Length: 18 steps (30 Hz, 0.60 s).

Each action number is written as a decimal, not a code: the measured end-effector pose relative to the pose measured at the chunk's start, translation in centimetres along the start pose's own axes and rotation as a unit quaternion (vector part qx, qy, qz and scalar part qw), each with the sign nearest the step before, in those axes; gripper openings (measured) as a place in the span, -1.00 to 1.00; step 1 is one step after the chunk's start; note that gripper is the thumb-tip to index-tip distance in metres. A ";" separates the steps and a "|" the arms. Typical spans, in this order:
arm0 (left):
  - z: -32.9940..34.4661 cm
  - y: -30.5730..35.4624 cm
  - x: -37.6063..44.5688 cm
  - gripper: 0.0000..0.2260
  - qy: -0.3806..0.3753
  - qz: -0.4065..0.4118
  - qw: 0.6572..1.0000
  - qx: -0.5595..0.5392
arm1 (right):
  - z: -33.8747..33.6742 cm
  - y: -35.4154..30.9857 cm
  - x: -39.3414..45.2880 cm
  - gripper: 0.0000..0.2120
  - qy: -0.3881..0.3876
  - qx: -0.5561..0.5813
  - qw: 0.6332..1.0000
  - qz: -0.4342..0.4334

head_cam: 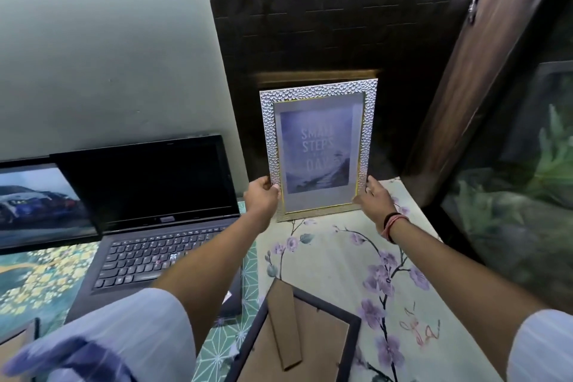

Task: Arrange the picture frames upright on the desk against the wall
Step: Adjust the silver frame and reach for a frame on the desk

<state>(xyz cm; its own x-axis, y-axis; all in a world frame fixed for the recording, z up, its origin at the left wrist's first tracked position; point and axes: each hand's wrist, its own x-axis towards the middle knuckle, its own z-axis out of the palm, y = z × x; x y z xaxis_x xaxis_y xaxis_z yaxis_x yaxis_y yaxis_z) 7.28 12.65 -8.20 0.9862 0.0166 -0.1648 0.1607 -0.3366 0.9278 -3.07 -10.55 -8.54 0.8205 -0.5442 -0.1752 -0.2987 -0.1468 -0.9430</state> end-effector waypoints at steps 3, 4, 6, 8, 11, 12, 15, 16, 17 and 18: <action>-0.6 -0.9 -2.7 -0.88 -0.013 0.005 0.990 0.137 | 0.2 1.2 -2.0 -0.61 0.043 -0.059 0.994 0.080; -1.0 -1.3 -4.4 -0.90 -0.028 0.002 0.981 0.191 | 0.4 2.2 -3.5 -0.62 0.036 -0.071 0.990 0.113; -2.1 -1.9 -7.5 -0.85 -0.071 -0.012 0.964 0.255 | 1.0 4.2 -6.3 -0.74 0.023 -0.121 0.984 0.128; -3.5 -2.6 -10.7 -0.75 -0.117 -0.036 0.951 0.284 | 2.0 3.7 -10.9 -0.85 0.012 -0.192 0.976 0.103; -5.7 -3.9 -14.9 -0.75 -0.161 -0.028 0.924 0.347 | 2.8 4.0 -15.8 -0.82 -0.018 -0.250 0.965 0.073; -6.6 -4.3 -16.0 -0.76 -0.169 -0.023 0.918 0.358 | 3.1 4.3 -17.0 -0.75 -0.021 -0.263 0.962 0.075; -9.3 -6.3 -19.2 -0.71 -0.187 -0.067 0.919 0.340 | 4.1 5.2 -21.5 -0.62 -0.037 -0.298 0.947 0.114; -9.9 -7.0 -20.2 -0.68 -0.193 -0.089 0.920 0.330 | 4.3 5.3 -22.7 -0.59 -0.029 -0.299 0.944 0.137; -10.6 -7.6 -21.3 -0.65 -0.201 -0.110 0.916 0.330 | 4.7 5.5 -24.0 -0.53 -0.017 -0.294 0.941 0.166; -11.1 -8.1 -22.3 -0.62 -0.206 -0.124 0.909 0.339 | 5.0 5.8 -25.0 -0.47 -0.005 -0.279 0.939 0.199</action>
<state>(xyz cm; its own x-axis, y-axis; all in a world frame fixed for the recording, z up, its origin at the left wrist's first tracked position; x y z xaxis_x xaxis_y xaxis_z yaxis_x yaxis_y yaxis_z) -15.56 25.48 -8.29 0.8017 -0.1370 -0.5818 0.1758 -0.8762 0.4487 -22.88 6.32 -10.99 0.5930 -0.6400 -0.4886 -0.7899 -0.3449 -0.5070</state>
